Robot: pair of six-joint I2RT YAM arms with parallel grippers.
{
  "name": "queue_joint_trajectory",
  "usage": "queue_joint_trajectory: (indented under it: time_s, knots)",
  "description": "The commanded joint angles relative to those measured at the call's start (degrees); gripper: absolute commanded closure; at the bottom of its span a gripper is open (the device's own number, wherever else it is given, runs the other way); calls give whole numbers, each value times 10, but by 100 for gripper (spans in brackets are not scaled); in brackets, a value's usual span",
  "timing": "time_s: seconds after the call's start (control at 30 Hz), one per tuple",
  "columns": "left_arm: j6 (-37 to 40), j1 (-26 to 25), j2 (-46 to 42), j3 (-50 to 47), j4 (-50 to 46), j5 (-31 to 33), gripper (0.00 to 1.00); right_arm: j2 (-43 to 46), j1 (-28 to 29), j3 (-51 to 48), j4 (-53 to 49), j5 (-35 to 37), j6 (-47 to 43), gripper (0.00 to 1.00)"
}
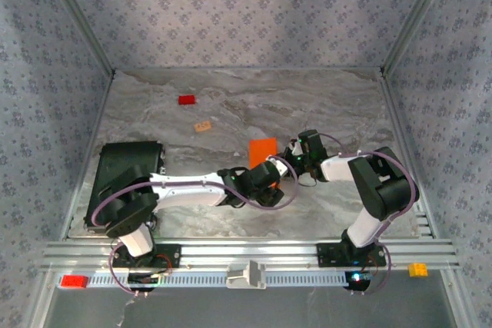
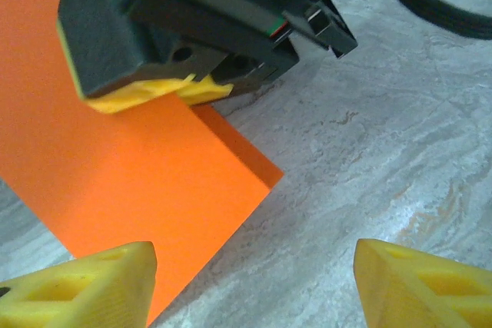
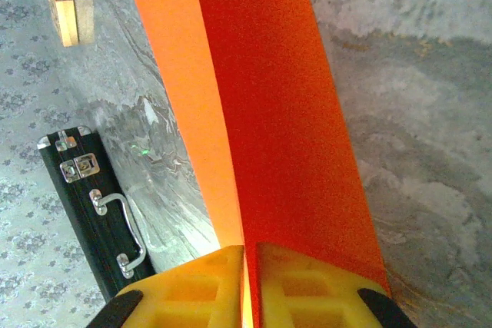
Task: Fold a paper plane with a square sheet of paper (pick it up from the middle)
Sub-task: Fold the triangle a second time at the center of the table.
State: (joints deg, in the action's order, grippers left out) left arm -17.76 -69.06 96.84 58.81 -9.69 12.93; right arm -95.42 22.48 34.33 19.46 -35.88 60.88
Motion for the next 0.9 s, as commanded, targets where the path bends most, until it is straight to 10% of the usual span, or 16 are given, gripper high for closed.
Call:
queue_joint_trajectory:
  time_s: [0.0,0.43,0.87]
  knots:
    - [37,-18,29,33,-27,87,31,15,0,10,-17,-10,2,87]
    - [64,-30,82,69,-38,153,37,19,0,10,-22,-9,2,87]
    - [66,-30,72,61,-23,152,75,20,-1,9,-26,-7,3,86]
